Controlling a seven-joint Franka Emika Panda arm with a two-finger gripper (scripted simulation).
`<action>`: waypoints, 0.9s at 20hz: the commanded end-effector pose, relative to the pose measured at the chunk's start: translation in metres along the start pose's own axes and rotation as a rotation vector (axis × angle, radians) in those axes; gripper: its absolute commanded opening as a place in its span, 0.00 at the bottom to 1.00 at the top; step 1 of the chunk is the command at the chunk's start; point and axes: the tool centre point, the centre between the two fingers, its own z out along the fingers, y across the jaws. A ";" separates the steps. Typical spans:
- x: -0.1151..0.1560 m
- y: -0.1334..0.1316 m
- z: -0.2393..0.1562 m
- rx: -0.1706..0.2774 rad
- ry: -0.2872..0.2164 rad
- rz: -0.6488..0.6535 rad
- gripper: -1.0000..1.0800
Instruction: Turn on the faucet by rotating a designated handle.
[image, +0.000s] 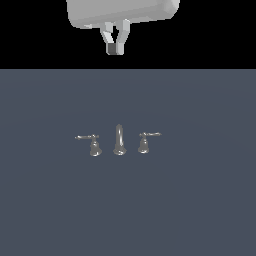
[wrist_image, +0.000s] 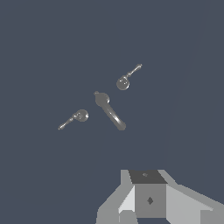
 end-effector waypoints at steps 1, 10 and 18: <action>0.013 -0.006 0.018 -0.001 0.001 0.064 0.00; 0.059 -0.017 0.078 -0.008 0.003 0.279 0.00; 0.103 -0.017 0.133 -0.017 0.006 0.473 0.00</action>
